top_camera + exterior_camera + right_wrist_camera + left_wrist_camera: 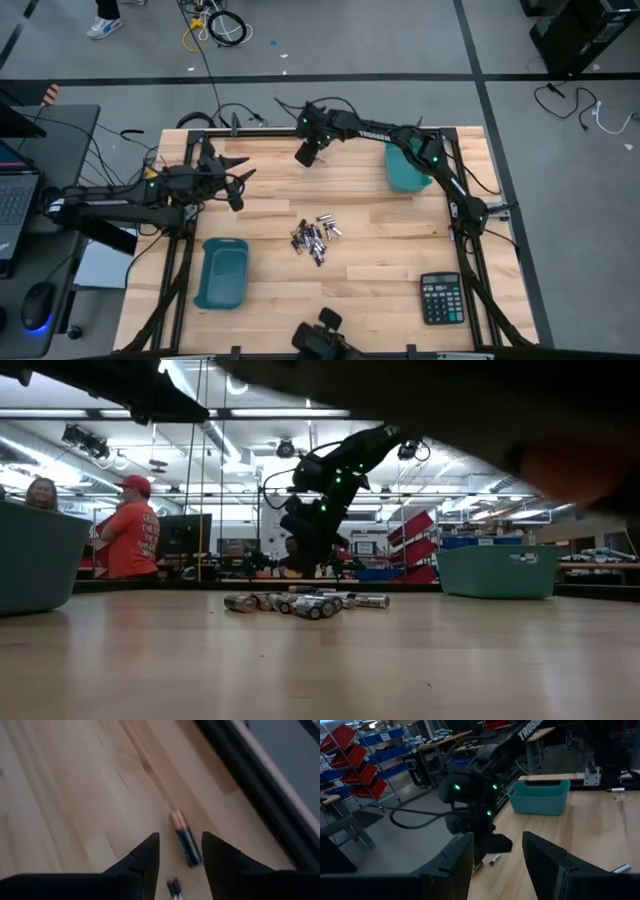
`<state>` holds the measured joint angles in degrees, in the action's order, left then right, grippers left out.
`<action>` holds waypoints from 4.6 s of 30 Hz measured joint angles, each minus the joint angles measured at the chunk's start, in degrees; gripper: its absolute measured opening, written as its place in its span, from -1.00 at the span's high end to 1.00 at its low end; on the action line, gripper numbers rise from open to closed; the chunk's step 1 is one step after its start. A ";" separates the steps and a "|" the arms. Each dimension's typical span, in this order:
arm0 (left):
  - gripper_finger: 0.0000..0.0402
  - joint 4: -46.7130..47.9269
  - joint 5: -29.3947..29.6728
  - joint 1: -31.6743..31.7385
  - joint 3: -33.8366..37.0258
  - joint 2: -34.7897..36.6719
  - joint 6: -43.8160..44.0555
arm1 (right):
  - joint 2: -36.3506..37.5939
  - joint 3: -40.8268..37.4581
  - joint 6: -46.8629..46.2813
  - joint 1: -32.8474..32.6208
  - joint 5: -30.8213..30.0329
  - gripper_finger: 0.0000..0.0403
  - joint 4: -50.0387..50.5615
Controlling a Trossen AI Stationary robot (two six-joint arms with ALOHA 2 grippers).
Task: Sort batteries
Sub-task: Put the black battery into the green bin
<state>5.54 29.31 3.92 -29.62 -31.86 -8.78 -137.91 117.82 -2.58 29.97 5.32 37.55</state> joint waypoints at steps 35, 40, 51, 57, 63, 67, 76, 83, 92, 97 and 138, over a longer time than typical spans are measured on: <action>0.15 -4.84 -1.06 0.00 0.82 0.00 -2.37 | -4.39 11.61 -17.88 9.74 7.32 0.99 8.08; 0.15 -4.84 -1.06 0.00 0.82 0.00 -2.36 | -4.41 11.54 -21.31 9.37 6.55 1.00 7.60; 0.15 -5.50 -0.99 0.00 0.82 0.00 -1.75 | -4.52 9.14 -25.02 8.58 5.64 1.00 5.62; 0.15 -6.43 -0.92 0.00 0.82 -0.02 -1.49 | -6.80 9.14 -27.67 8.27 4.22 1.00 3.74; 0.15 -6.29 -0.88 -0.11 0.82 -0.02 -1.22 | -8.73 9.45 -30.23 8.38 5.75 1.00 2.20; 0.15 -6.01 -0.87 -0.09 0.82 0.00 -1.31 | -8.92 9.40 -29.35 8.49 9.91 1.00 3.03; 0.15 -5.72 -0.86 -0.07 0.82 -0.02 -1.66 | -7.78 11.18 -24.11 8.40 13.88 1.00 8.25; 0.15 -5.70 -0.86 -0.07 0.82 -0.02 -1.69 | -6.78 14.53 -22.88 8.29 2.76 1.00 9.22; 0.15 -5.92 -0.84 -0.07 0.82 0.00 -2.19 | -7.42 10.69 -23.29 7.74 4.17 1.00 10.33; 0.15 -6.01 -0.82 -0.07 0.82 -0.02 -2.16 | -7.39 10.63 -21.18 7.18 5.94 1.00 11.52; 0.15 -6.55 -3.92 -0.04 0.84 -4.48 -2.63 | -11.66 17.07 -13.32 10.20 23.54 1.00 15.98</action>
<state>-1.01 25.39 3.88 -28.77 -36.34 -11.41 -149.57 134.89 -15.90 40.17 28.86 53.53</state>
